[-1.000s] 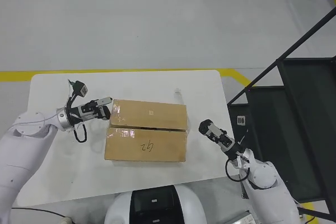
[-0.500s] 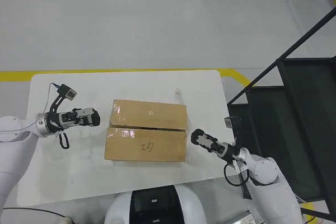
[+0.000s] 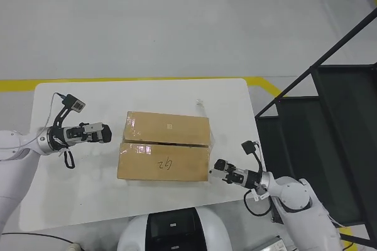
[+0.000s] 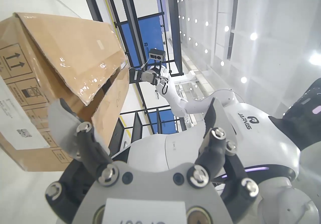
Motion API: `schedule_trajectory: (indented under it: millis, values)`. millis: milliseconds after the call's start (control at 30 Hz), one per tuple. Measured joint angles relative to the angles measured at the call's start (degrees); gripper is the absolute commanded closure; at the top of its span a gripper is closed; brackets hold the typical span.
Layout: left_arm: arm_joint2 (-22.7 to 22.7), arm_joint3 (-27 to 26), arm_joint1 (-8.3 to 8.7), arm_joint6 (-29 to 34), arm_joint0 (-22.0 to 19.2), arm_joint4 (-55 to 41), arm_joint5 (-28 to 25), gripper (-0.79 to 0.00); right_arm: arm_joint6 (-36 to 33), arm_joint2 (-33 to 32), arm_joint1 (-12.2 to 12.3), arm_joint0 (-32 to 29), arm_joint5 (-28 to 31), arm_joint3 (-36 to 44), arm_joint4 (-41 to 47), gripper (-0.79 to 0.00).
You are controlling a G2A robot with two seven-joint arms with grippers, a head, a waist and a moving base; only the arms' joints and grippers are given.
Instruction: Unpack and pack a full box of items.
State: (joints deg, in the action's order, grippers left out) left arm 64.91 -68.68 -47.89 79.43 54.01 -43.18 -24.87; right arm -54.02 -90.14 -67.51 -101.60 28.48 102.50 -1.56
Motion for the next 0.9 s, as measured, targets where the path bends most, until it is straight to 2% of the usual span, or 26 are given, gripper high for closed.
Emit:
schedule_trajectory:
  millis: [167,467,667,900]
  values:
    - [0.0,0.0,0.0,0.0,0.0,0.0,0.0,-0.785,-3.7,1.4,0.5,-1.1,-1.2,-1.7,-2.2,-0.785]
    - [0.0,0.0,0.0,0.0,0.0,0.0,0.0,-0.785,-8.4,10.2,0.5,0.9,-1.4,-5.1,0.8,-0.785]
    - [0.0,0.0,0.0,0.0,0.0,0.0,0.0,-0.785,-5.8,12.4,0.5,3.6,-1.3,-8.0,5.1,-0.785]
    - [0.0,0.0,0.0,0.0,0.0,0.0,0.0,-0.785,-1.1,12.1,0.7,6.9,-2.0,-9.9,3.5,-0.785]
